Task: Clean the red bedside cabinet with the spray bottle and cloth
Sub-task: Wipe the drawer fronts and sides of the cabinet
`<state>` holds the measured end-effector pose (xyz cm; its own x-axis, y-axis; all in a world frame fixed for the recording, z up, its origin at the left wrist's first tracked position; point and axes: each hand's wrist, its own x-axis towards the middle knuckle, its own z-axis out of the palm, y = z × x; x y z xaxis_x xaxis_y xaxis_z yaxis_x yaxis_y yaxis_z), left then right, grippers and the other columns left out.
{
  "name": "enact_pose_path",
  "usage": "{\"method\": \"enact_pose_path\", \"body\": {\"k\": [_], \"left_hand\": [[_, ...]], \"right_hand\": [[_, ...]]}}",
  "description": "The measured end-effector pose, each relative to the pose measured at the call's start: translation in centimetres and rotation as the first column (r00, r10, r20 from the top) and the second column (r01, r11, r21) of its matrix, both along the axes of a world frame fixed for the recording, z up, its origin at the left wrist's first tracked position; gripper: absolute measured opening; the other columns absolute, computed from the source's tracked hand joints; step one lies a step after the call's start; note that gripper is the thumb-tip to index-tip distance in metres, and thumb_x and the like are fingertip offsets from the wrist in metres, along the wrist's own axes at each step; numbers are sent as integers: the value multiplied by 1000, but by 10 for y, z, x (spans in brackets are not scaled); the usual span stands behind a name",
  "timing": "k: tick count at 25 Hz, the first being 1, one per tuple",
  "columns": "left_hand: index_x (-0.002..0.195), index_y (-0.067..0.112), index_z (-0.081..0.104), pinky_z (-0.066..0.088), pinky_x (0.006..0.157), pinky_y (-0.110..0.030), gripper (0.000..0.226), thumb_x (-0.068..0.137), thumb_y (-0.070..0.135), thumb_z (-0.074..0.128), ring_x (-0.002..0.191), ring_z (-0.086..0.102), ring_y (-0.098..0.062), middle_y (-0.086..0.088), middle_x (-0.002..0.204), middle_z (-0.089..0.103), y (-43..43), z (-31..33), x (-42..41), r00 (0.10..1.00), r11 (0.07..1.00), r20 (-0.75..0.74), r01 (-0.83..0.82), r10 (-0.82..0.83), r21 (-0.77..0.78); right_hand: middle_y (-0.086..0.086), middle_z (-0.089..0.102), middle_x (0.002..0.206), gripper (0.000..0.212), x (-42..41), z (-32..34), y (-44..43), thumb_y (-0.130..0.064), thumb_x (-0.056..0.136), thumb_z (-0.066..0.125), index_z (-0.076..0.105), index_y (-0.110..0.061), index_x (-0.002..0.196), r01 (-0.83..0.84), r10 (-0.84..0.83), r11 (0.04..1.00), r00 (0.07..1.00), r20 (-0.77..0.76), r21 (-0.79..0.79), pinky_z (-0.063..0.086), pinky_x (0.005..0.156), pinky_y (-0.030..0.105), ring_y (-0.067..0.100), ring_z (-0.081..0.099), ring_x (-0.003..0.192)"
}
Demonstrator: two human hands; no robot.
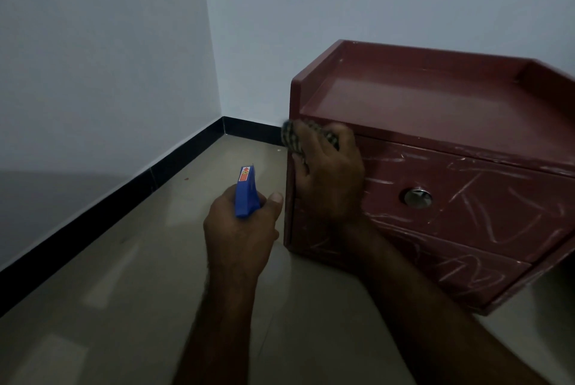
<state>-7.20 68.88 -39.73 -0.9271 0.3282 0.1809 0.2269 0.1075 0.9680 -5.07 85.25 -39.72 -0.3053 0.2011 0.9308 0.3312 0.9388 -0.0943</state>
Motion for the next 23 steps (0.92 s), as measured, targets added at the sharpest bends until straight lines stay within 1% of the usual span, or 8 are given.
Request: {"method": "enact_pose_path", "body": {"k": [4, 6, 8, 11, 14, 16, 19, 23], "left_hand": [[93, 8, 64, 43, 48, -2, 21, 91, 27, 73, 65, 67, -18, -13, 81, 68, 0, 4, -1, 1000, 1000, -17, 20, -20, 0], [94, 8, 64, 43, 49, -2, 22, 92, 27, 72, 65, 68, -17, -12, 80, 68, 0, 7, 0, 999, 1000, -27, 25, -26, -8], [95, 7, 64, 44, 49, -2, 22, 92, 27, 72, 67, 68, -19, -13, 82, 69, 1, 6, 1, 999, 999, -27, 36, -36, -18], [95, 7, 64, 47, 48, -12, 21, 92, 26, 72, 70, 70, -23, -14, 83, 69, 3, 6, 4, 999, 999, -5, 50, -50, -18], [92, 10, 64, 44, 56, -16, 21, 91, 29, 72, 70, 70, -22, -13, 81, 69, 4, 7, 4, 999, 998, -9, 39, -40, -44], [91, 10, 63, 46, 57, -17, 21, 91, 29, 72, 69, 70, -22, -13, 80, 69, 4, 8, 5, 999, 998, -12, 47, -47, -32], [89, 11, 64, 48, 63, -27, 21, 91, 30, 72, 71, 70, -25, -12, 78, 69, 7, 8, 9, 998, 998, -19, 56, -57, -41], [90, 11, 65, 51, 65, -31, 22, 92, 32, 72, 71, 70, -24, -10, 76, 70, 9, 9, 13, 998, 997, -21, 53, -54, -53]], "right_hand": [[4, 56, 114, 50, 17, -19, -8, -15, 76, 84, 72, -14, 124, 27, -24, 997, 999, 47, -70, 58, 69, 40, 37, 65, 97], [5, 70, 110, 50, 14, -4, 0, -21, 83, 78, 68, -17, 131, 55, -49, 996, 996, 77, -74, 55, 71, 38, 34, 61, 104], [5, 74, 111, 52, 14, 7, 10, -25, 86, 72, 64, -18, 137, 69, -65, 997, 994, 89, -36, 52, 73, 38, 32, 58, 109], [6, 75, 112, 48, 28, -8, 10, -20, 87, 73, 66, -14, 134, 56, -52, 998, 991, 123, -32, 55, 74, 40, 36, 59, 110], [6, 76, 112, 52, 40, -22, 7, -13, 82, 76, 67, -11, 133, 31, -15, 996, 983, 185, -84, 57, 76, 44, 38, 59, 109], [6, 75, 113, 59, 42, -15, 8, -12, 79, 74, 63, -11, 137, 0, 22, 991, 986, 168, -130, 56, 81, 41, 34, 54, 113], [6, 71, 117, 69, 45, 3, 12, -15, 75, 64, 54, -10, 143, -68, 96, 980, 985, 147, -185, 54, 85, 40, 30, 46, 120], [13, 65, 126, 65, 57, 2, 8, -1, 72, 67, 59, -3, 136, -132, 169, 973, 965, 199, -189, 55, 89, 44, 36, 49, 121]]}}
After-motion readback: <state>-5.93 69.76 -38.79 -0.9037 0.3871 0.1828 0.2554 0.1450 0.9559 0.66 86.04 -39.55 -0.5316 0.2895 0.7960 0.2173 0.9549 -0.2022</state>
